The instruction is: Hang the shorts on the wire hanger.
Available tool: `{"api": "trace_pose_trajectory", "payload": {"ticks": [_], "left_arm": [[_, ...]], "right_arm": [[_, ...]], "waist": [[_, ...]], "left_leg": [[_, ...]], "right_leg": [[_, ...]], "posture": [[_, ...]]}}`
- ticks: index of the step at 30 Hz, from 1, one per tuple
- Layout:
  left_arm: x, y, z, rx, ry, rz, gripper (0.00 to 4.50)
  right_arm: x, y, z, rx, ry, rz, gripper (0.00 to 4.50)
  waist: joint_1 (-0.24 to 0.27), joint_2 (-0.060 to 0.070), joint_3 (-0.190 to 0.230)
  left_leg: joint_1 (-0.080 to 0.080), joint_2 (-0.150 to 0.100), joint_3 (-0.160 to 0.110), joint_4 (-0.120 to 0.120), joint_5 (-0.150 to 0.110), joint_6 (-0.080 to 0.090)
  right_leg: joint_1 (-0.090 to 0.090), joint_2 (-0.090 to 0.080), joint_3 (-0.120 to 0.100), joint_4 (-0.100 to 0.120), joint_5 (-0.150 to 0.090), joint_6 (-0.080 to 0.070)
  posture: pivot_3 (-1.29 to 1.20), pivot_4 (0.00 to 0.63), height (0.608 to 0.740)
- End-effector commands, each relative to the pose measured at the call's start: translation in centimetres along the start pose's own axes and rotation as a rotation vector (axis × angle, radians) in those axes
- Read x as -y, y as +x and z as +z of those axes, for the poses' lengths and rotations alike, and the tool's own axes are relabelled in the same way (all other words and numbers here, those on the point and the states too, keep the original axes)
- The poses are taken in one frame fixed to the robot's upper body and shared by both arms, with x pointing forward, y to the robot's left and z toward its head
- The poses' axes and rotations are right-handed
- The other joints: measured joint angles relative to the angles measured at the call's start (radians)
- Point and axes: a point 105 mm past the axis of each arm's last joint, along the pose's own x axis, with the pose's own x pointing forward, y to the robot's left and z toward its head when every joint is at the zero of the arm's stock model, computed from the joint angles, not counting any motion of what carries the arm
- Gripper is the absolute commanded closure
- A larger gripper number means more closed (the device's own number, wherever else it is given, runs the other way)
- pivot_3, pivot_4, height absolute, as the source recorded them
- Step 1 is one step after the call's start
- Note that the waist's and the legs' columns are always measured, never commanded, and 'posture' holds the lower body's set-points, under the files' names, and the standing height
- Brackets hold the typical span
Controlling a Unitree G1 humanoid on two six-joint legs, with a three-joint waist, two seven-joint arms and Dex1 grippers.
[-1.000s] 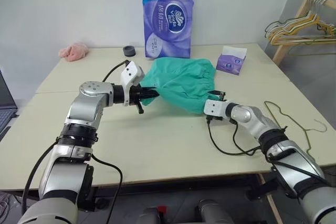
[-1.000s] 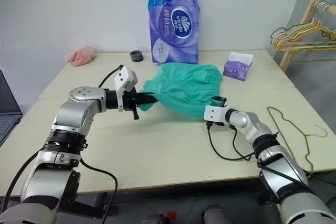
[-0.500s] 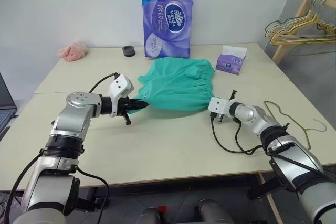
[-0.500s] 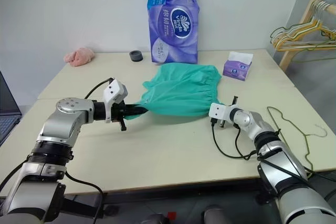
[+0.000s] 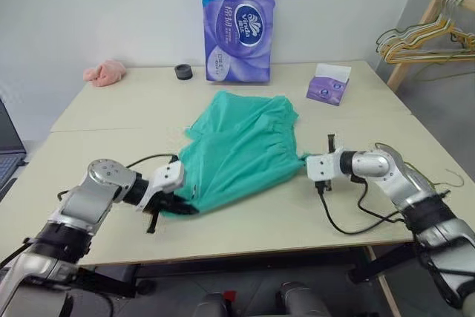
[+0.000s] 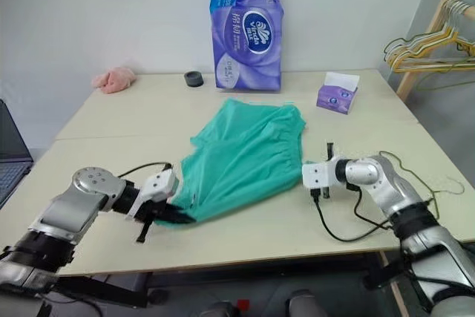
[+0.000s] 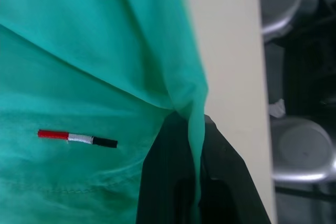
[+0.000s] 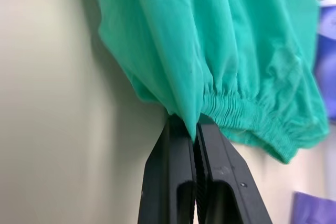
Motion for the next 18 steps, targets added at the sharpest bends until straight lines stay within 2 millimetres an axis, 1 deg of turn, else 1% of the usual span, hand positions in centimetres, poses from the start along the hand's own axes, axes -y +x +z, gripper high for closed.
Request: {"api": "trace_pose_trajectory", "payload": {"ticks": [1, 3, 4, 7, 10, 15, 18], "left_arm": [[2.0, 0.2, -0.6, -0.042, 0.016, -0.095, 4.5], [3.2, 0.8, -1.5, -0.069, 0.024, -0.154, 4.5], [3.4, 1.0, -1.8, -0.073, 0.024, -0.162, 4.5], [3.5, 1.2, -2.1, -0.068, 0.018, -0.162, 4.5], [4.0, 1.4, -2.4, -0.067, 0.013, -0.185, 4.5], [4.8, 1.6, -2.8, -0.073, 0.017, -0.221, 4.5], [5.3, 1.8, -2.9, -0.076, 0.024, -0.243, 4.5]], "right_arm": [[-0.3, -2.5, 0.5, -0.049, 0.04, 0.038, 4.47], [-2.1, -3.5, 0.6, -0.095, 0.102, 0.107, 4.47], [-2.6, -3.9, 0.6, -0.111, 0.124, 0.118, 4.47], [-3.3, -4.7, 1.0, -0.136, 0.165, 0.133, 4.47], [-4.5, -5.6, 1.5, -0.14, 0.2, 0.173, 4.47], [-5.7, -6.2, 2.1, -0.147, 0.22, 0.231, 4.47], [-6.3, -6.5, 2.9, -0.129, 0.239, 0.269, 4.47]], "waist": [[0.002, 0.001, 0.0], [0.006, 0.001, 0.001], [0.01, 0.002, 0.001], [0.018, 0.002, 0.004], [0.021, 0.003, 0.004], [0.02, 0.002, 0.006], [0.02, 0.003, 0.007]], "left_leg": [[0.0, 0.0, 0.0, 0.0, 0.0, 0.0], [0.0, 0.0, 0.001, 0.0, 0.0, 0.0], [0.001, 0.0, 0.001, 0.0, -0.001, 0.001], [0.0, 0.001, 0.001, 0.0, -0.001, 0.001], [0.001, 0.001, 0.002, 0.0, -0.001, 0.001], [0.001, 0.001, 0.004, 0.0, -0.001, 0.001], [0.001, 0.002, 0.004, 0.0, -0.001, 0.001]], "right_leg": [[0.0, 0.0, 0.0, 0.0, -0.003, 0.002], [0.0, 0.0, 0.0, 0.0, -0.003, 0.002], [0.0, 0.0, 0.0, 0.0, -0.004, 0.002], [0.0, 0.0, 0.0, 0.0, -0.004, 0.002], [0.0, 0.0, 0.0, 0.0, -0.005, 0.002], [-0.001, 0.0, 0.001, -0.001, -0.005, 0.002], [-0.001, -0.002, 0.001, -0.001, -0.005, 0.002]], "posture": [[-0.09, 0.059, 0.74], [-0.09, 0.062, 0.74], [-0.1, 0.063, 0.74], [-0.1, 0.064, 0.74], [-0.11, 0.064, 0.74], [-0.12, 0.06, 0.74], [-0.12, 0.06, 0.74]]}}
